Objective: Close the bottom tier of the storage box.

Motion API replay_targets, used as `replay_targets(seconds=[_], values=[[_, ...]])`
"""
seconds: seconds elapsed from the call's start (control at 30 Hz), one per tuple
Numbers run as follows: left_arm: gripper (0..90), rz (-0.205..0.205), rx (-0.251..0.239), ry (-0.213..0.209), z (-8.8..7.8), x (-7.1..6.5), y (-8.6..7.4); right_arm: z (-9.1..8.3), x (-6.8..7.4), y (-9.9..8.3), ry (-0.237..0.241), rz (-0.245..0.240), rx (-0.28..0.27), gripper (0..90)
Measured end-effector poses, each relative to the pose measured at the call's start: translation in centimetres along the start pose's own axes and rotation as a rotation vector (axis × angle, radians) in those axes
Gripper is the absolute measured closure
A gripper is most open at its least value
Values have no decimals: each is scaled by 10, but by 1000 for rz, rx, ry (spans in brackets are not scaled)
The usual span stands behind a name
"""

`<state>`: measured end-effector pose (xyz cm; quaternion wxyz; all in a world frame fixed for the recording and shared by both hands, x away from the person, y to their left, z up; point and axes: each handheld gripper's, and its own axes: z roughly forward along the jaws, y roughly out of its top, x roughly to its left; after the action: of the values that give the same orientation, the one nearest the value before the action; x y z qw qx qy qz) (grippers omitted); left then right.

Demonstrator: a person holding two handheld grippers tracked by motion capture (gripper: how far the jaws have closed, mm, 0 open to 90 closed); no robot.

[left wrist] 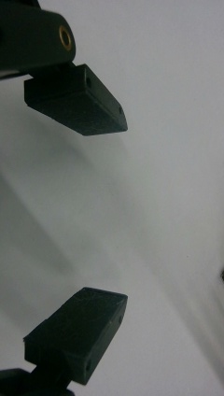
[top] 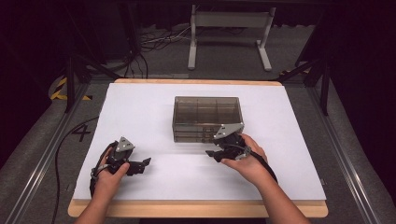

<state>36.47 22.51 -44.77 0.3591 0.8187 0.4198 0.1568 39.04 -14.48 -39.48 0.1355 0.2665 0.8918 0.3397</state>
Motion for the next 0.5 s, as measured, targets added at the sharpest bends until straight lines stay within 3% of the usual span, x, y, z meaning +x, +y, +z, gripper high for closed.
replay_targets(seconds=[0.5], values=[[161, -24, -10, 17, -3, 7, -2, -39, -28, -35, -89, 85, -33, 476]])
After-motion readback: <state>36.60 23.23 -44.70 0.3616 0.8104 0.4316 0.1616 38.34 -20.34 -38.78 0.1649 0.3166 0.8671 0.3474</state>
